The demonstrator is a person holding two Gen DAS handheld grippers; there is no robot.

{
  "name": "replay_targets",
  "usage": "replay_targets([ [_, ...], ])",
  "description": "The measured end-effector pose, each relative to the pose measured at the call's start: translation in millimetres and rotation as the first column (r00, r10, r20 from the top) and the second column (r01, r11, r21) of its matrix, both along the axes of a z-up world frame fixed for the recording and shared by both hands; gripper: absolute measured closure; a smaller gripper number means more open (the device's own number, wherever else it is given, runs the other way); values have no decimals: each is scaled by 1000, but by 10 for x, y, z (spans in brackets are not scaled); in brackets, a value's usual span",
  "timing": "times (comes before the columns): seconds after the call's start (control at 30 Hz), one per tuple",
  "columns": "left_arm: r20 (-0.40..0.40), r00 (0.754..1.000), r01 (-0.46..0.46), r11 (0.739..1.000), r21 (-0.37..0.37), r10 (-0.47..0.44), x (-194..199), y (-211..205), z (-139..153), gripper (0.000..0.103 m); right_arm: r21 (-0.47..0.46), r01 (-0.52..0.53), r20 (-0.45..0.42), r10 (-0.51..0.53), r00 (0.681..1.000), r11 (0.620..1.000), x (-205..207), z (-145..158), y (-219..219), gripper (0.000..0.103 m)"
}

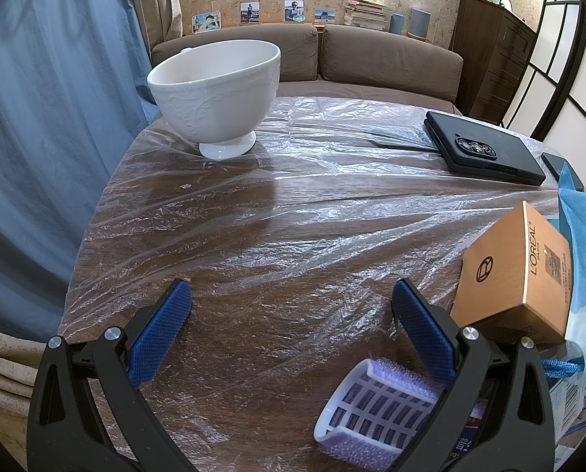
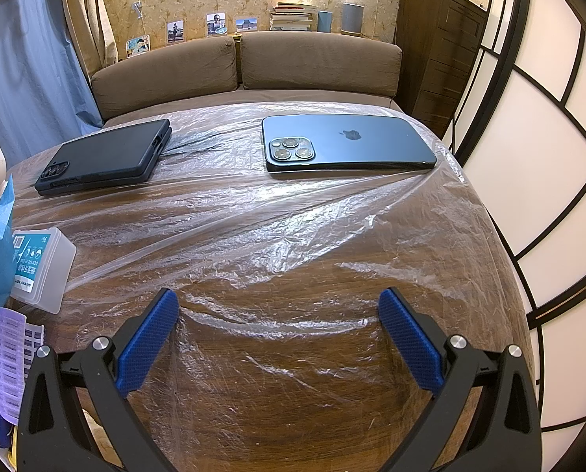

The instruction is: Collect trash

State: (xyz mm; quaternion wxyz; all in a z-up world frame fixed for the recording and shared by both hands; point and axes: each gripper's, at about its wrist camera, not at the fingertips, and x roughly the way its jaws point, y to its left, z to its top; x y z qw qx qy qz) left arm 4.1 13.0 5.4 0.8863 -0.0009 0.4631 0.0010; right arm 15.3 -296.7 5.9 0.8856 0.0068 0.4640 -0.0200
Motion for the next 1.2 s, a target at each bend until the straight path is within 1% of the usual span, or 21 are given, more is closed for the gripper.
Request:
replay_targets([
  [1.2,0,1000,1,1000,0,-1,49,192,66,1,0,0,0,0,1000,1000,-1,1,-2,4],
])
